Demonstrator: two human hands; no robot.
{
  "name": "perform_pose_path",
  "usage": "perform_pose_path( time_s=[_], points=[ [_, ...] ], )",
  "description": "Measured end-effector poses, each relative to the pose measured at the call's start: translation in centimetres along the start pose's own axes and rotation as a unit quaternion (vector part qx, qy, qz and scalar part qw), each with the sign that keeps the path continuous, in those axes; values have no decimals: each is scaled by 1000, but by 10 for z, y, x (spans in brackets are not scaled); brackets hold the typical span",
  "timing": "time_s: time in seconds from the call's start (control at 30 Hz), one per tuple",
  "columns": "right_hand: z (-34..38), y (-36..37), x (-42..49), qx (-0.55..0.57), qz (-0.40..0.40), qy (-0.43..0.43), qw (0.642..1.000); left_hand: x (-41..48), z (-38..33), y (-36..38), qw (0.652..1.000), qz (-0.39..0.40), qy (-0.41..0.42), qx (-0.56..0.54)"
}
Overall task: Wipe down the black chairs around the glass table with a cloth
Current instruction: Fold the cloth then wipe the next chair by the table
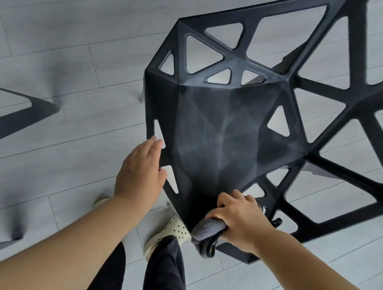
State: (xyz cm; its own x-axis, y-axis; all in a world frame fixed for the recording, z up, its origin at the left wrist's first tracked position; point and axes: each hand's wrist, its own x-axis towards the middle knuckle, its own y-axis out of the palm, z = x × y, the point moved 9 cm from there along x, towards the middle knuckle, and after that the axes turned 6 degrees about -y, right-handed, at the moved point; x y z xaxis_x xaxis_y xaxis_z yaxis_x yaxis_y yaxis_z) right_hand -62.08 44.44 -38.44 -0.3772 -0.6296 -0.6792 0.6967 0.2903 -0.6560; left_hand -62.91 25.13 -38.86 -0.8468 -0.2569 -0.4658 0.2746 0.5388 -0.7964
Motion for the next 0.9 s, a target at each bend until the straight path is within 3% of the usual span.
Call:
perform_pose_path(
  time_s=[0.1, 0.2, 0.27, 0.33, 0.47, 0.57, 0.9],
  points=[
    [-43, -51, -4, 45, -45, 75, 995, 4, -8, 6, 1000, 11, -6, 17],
    [-111, -116, 3, 240, -222, 189, 926, 13, -18, 11, 999, 30, -14, 37],
    [-146, -149, 25, 244, -297, 225, 896, 16, -21, 13, 997, 35, -24, 58],
    [-155, -166, 55, 194, -322, 239, 895, 18, -23, 15, 994, 35, -29, 96],
    [-135, -143, 104, 89, -276, 219, 932, 21, -28, 15, 983, 25, -18, 179],
    [-127, -127, 99, 88, -265, 211, 937, 22, -30, 16, 979, 25, -13, 202],
    [-76, -51, 39, 60, -88, 165, 981, 23, -43, 13, 960, 42, -27, 276]
  ],
)
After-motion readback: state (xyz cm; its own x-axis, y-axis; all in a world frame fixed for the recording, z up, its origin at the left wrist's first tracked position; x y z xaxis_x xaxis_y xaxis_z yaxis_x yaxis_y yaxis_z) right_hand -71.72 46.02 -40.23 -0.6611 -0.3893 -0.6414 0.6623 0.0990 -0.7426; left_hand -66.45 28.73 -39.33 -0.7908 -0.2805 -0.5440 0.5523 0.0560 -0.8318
